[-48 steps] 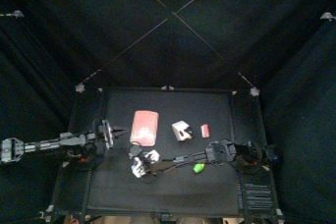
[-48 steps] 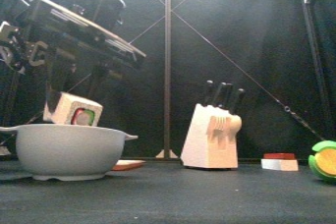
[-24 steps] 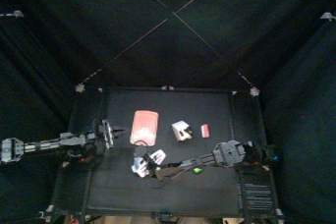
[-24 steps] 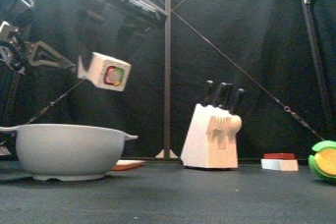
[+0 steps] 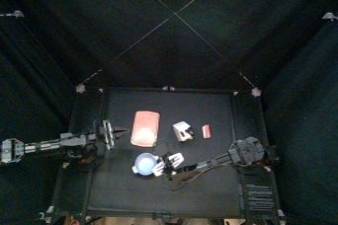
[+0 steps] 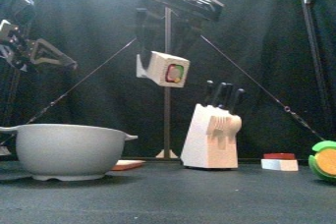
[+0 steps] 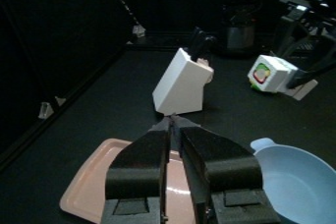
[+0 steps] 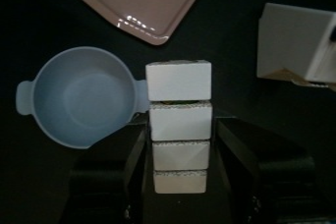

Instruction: Put sushi roll right of bowl

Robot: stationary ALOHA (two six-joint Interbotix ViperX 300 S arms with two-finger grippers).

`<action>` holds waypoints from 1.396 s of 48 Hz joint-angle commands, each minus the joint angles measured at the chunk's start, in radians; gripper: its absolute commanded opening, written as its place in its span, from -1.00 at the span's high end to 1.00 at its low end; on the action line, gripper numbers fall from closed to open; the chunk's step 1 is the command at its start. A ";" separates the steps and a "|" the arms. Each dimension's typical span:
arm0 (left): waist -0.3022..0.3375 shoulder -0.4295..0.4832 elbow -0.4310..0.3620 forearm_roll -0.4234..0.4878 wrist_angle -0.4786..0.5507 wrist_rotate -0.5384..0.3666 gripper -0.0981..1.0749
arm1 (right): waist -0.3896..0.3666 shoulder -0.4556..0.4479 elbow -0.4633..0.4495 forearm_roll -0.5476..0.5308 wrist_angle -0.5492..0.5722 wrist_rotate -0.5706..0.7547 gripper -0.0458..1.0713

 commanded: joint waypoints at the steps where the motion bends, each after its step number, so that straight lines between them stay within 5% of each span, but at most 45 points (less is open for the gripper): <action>1: 0.006 0.006 -0.038 0.017 -0.008 0.002 -0.10 | 0.003 -0.101 0.081 -0.012 -0.037 0.080 -0.14; 12: 0.012 0.006 -0.057 0.038 -0.009 0.002 -0.10 | 0.006 -0.161 0.212 0.006 -0.107 0.249 -0.13; 34: 0.037 0.006 -0.069 0.052 -0.009 0.006 -0.10 | 0.002 -0.175 0.295 0.150 -0.144 0.314 -0.13; 52: 0.054 0.005 -0.063 0.071 -0.008 0.006 -0.10 | 0.006 -0.164 0.443 0.106 -0.311 0.595 -0.14; 67: 0.012 0.005 -0.052 0.057 -0.008 0.002 -0.10 | 0.023 -0.161 0.489 0.089 -0.336 0.673 -0.15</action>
